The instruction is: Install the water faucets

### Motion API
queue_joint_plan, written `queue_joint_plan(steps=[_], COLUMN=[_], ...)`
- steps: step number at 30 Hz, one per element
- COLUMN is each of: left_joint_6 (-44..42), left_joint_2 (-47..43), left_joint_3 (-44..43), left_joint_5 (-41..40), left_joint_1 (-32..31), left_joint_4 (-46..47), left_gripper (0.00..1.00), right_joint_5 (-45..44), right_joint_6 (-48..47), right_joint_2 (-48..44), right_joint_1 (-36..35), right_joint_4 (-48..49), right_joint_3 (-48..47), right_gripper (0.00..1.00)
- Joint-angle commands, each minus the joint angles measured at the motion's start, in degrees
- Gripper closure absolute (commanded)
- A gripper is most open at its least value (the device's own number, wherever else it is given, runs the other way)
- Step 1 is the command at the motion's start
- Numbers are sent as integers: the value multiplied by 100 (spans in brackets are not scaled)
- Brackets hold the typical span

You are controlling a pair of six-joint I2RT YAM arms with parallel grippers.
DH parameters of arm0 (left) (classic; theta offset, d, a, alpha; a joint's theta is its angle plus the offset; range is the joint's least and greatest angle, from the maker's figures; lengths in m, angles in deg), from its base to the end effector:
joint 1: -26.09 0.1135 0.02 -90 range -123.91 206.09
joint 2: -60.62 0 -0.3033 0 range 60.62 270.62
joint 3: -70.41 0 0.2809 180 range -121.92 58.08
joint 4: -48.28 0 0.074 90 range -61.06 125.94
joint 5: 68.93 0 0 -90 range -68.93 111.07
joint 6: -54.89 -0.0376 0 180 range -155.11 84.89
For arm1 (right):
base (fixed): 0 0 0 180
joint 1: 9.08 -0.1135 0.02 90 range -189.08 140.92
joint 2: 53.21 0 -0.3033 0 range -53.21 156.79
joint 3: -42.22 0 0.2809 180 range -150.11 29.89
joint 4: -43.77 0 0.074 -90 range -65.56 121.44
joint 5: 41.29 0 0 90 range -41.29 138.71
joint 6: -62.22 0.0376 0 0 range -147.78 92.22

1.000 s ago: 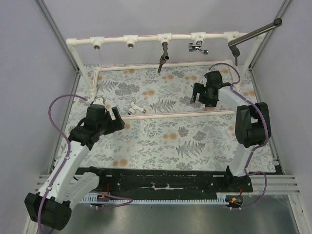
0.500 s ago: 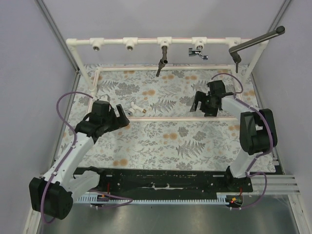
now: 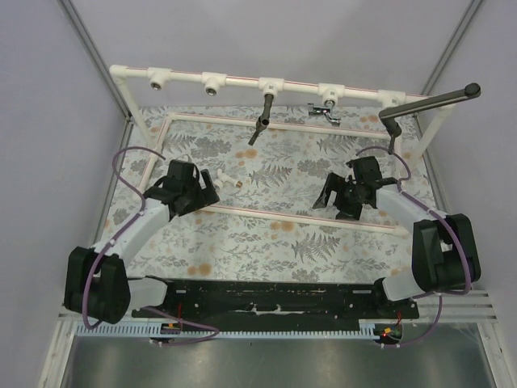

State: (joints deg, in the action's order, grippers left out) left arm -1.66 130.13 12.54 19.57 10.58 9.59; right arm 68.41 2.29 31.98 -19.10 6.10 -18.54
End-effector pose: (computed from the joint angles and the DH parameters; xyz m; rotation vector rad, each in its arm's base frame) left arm 0.2510 -0.0686 0.2550 -0.3982 2.4475 -0.3411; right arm 0.2947 0.0649 0.2029 0.3583 2.7014 0.6759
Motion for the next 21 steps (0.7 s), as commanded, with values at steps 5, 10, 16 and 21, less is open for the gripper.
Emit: queue_joint_plan(steps=[5, 10, 16, 21], left_joint_6=[-611, -1296, -2026, -2334], left_joint_2=[1528, 2574, 3585, 4095], left_joint_3=[-1210, -2247, -3170, -3575], left_joint_5=[-483, -334, -176, 79], left_joint_1=[-14, -14, -14, -14], left_joint_4=[122, -195, -528, -661], left_gripper=[11, 15, 21, 28], right_joint_5=[236, 218, 121, 69], right_joint_6=[-79, -255, -440, -563], right_joint_2=[-494, -775, -1179, -1382], right_joint_1=[-149, -202, -316, -483], right_joint_4=[-709, -402, 90, 521], right_joint_3=[325, 369, 553, 685], right_gripper=[2, 2, 4, 6])
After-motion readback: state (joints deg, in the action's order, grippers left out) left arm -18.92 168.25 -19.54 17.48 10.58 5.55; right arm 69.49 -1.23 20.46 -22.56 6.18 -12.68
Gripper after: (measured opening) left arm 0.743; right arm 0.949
